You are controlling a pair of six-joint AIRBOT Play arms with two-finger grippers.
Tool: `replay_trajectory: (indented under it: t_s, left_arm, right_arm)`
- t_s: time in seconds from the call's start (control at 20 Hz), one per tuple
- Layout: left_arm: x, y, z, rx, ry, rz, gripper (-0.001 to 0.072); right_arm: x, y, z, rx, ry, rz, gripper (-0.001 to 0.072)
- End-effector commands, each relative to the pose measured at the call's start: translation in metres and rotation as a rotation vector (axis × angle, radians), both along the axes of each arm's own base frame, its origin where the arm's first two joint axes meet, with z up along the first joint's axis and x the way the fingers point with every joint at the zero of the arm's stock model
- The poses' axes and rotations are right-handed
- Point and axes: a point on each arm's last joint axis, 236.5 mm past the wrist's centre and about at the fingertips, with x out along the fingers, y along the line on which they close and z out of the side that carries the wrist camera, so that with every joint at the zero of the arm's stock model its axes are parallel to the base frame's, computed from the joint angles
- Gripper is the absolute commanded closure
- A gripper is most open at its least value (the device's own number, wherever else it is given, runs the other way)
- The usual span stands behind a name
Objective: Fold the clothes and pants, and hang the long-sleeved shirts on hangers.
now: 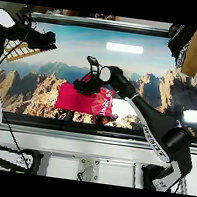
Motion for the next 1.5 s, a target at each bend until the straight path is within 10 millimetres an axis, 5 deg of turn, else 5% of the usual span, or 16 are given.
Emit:
replay_trajectory:
  t_s: [0.0, 0.05, 0.2, 0.3, 0.4, 0.55, 0.7, 0.75, 0.85, 1.0, 1.45]
  left_arm:
    - [-0.002, 0.018, 0.004, 0.002, 0.000, 0.031, 0.0700]
    - [-0.001, 0.019, 0.005, 0.002, -0.006, 0.034, 0.0700]
    - [-0.002, 0.026, 0.016, 0.006, -0.032, 0.046, 0.0701]
    - [-0.007, 0.025, 0.028, 0.027, -0.067, 0.021, 0.0701]
    - [-0.012, 0.021, 0.042, 0.035, -0.100, 0.006, 0.0701]
    - [-0.024, 0.008, 0.047, 0.030, -0.120, -0.005, 0.0701]
    - [-0.049, -0.017, 0.020, 0.017, -0.080, -0.033, 0.0700]
    - [-0.058, -0.027, 0.011, 0.017, -0.068, -0.052, 0.0700]
    - [-0.073, -0.047, -0.005, 0.017, -0.057, -0.091, 0.0701]
    - [-0.087, -0.073, -0.017, 0.012, -0.061, -0.134, 0.0701]
    - [-0.095, -0.091, -0.019, 0.008, -0.060, -0.173, 0.0701]
  right_arm:
    - [0.009, 0.062, 0.002, 0.194, -0.082, -0.034, 0.0155]
    - [0.007, 0.081, 0.018, 0.284, -0.128, -0.012, 0.0045]
    - [0.008, 0.092, 0.072, 0.445, -0.243, 0.051, 0.0063]
    - [0.025, 0.064, 0.090, 0.430, -0.286, 0.042, 0.0145]
    - [0.039, 0.014, 0.092, 0.369, -0.299, 0.018, 0.0152]
    - [0.041, -0.091, 0.051, 0.224, -0.213, -0.084, 0.0152]
    - [0.018, -0.218, -0.027, 0.038, -0.030, -0.281, 0.0131]
    - [0.009, -0.249, -0.050, 0.016, 0.035, -0.347, -0.0008]
    - [-0.005, -0.282, -0.081, -0.003, 0.134, -0.426, -0.0008]
    - [-0.007, -0.279, -0.103, 0.003, 0.185, -0.429, -0.0008]
    - [0.003, -0.156, -0.116, 0.211, 0.235, -0.310, -0.0008]
